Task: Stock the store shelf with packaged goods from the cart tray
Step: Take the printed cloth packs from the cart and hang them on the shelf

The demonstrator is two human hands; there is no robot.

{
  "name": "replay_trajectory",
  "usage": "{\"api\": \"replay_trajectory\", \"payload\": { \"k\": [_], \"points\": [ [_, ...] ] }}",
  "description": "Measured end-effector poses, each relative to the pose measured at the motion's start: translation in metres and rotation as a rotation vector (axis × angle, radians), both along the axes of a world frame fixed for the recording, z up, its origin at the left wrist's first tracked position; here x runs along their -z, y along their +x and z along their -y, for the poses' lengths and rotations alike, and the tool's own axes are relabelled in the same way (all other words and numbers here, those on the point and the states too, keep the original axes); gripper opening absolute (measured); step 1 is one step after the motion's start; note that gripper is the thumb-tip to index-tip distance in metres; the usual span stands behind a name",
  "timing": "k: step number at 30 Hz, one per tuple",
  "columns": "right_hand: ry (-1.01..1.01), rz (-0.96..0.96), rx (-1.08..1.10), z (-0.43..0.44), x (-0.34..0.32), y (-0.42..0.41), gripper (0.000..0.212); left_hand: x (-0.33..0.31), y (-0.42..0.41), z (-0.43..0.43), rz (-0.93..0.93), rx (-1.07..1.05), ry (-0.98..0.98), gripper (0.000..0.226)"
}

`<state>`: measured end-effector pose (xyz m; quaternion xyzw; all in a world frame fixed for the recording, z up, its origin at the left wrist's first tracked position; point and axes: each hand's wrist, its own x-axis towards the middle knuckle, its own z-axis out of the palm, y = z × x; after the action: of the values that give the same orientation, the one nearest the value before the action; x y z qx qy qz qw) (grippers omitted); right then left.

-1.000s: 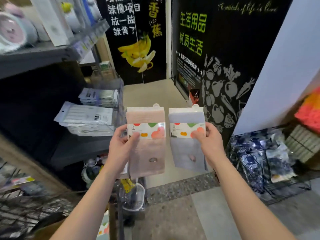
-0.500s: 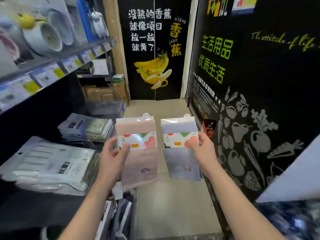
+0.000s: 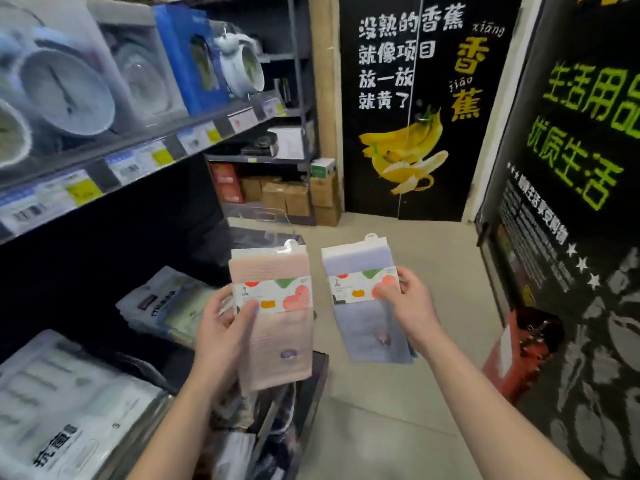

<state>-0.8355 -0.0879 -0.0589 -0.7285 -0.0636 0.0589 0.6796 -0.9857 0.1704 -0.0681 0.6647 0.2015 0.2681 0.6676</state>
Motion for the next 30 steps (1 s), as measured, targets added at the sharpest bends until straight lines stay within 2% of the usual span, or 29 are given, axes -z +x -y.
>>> {"api": "replay_trajectory", "payload": {
  "k": [5, 14, 17, 21, 26, 30],
  "points": [
    [0.004, -0.016, -0.205, -0.035, -0.016, 0.101, 0.023, -0.015, 0.045, 0.008, -0.021, -0.212, -0.003, 0.032],
    [0.012, -0.055, -0.48, -0.138, -0.018, 0.226, 0.023, -0.012, 0.1, -0.014, -0.036, -0.554, -0.017, 0.026],
    [0.004, -0.051, -0.564, -0.186, -0.01, 0.264, 0.027, -0.002, 0.125, -0.035, -0.059, -0.63, -0.019, 0.027],
    [0.024, -0.079, -0.68, -0.248, -0.004, 0.306, 0.018, 0.012, 0.162, -0.074, -0.036, -0.714, -0.037, 0.032],
    [-0.019, -0.118, -0.835, -0.311, 0.002, 0.344, 0.019, 0.016, 0.198, -0.108, -0.05, -0.794, -0.089, 0.06],
    [-0.056, -0.162, -0.98, -0.353, 0.009, 0.368, 0.018, 0.016, 0.215, -0.122, -0.06, -0.831, -0.105, 0.05]
  ]
}}
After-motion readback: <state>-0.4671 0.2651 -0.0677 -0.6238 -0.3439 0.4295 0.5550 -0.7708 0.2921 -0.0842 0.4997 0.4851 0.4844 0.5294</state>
